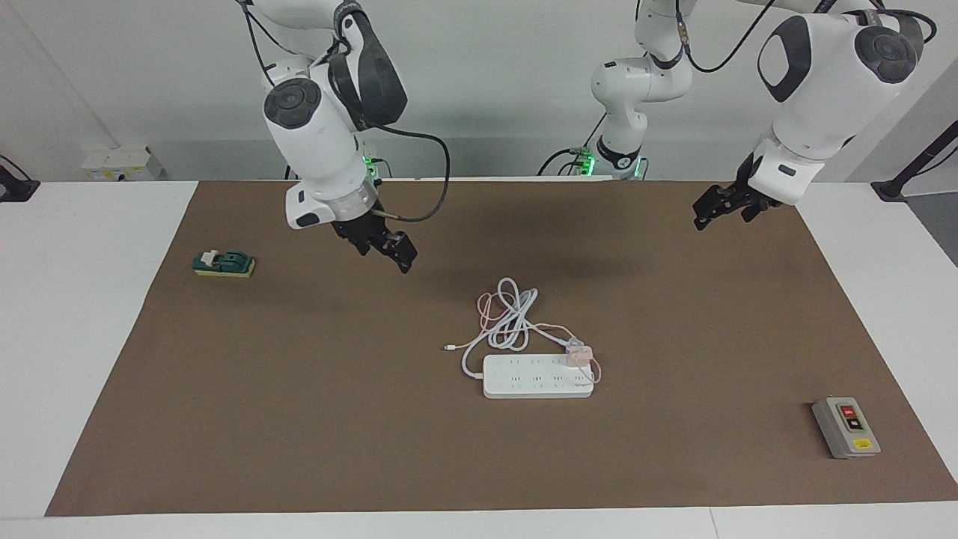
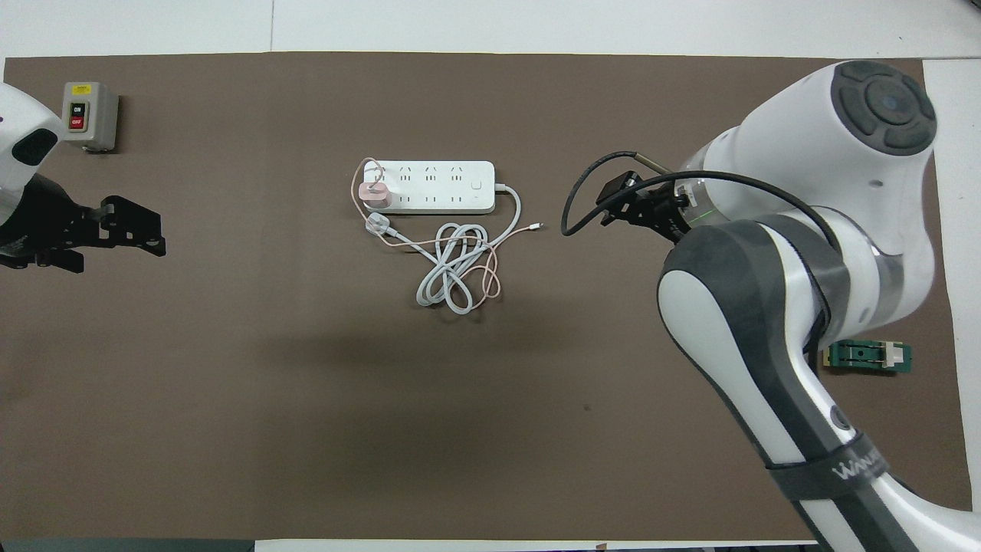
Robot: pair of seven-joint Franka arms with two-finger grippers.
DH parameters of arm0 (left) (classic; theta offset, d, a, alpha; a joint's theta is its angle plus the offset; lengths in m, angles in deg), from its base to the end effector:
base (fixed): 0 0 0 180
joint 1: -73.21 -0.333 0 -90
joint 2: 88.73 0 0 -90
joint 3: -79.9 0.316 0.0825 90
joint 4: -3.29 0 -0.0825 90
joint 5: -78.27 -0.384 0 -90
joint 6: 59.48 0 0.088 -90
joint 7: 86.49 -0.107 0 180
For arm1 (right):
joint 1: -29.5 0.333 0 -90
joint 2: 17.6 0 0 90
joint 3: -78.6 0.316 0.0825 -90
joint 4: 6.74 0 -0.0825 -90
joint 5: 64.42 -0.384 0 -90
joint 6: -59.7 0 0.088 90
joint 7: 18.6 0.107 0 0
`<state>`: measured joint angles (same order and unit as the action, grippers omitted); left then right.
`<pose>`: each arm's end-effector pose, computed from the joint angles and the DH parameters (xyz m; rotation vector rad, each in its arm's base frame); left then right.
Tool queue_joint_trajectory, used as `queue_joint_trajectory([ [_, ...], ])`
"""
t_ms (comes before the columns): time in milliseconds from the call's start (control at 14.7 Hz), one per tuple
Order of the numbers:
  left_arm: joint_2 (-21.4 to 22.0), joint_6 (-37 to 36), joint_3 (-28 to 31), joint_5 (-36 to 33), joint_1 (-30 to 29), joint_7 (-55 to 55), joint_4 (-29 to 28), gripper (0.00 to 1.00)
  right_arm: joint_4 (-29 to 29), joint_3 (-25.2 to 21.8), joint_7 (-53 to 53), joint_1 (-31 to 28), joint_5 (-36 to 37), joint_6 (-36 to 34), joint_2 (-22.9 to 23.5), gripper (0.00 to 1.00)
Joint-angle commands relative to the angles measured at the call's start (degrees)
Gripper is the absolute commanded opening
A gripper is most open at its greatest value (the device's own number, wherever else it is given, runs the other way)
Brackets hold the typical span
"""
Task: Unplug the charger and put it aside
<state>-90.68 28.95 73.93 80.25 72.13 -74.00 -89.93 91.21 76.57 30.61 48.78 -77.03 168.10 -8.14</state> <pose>0.5556 -0.0504 0.5772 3.1089 0.2080 -0.1901 0.5820 0.1988 0.4912 -2.8150 0.9097 0.1439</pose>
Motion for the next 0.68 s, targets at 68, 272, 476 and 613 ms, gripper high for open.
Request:
queue_joint_trajectory([
  [68,0.5,2.5,0.0,0.1,-0.1,8.5,-1.7,1.0,-0.2,-0.3,8.9,1.9,-5.2,5.4,2.7,1.0],
  [272,-4.2,5.6,-0.1,0.1,2.3,25.0,-0.3,1.0,-0.2,-0.3,9.7,2.6,-5.2,6.1,3.5,1.0],
  [476,-10.9,6.8,0.0,-1.3,5.3,39.8,3.6,1.0,-0.2,-0.3,9.8,2.7,-5.2,6.1,3.5,1.0],
  [613,-15.4,6.9,0.0,-0.9,5.8,48.9,7.8,1.0,-0.2,-0.3,9.9,2.7,-5.3,6.5,3.5,1.0],
])
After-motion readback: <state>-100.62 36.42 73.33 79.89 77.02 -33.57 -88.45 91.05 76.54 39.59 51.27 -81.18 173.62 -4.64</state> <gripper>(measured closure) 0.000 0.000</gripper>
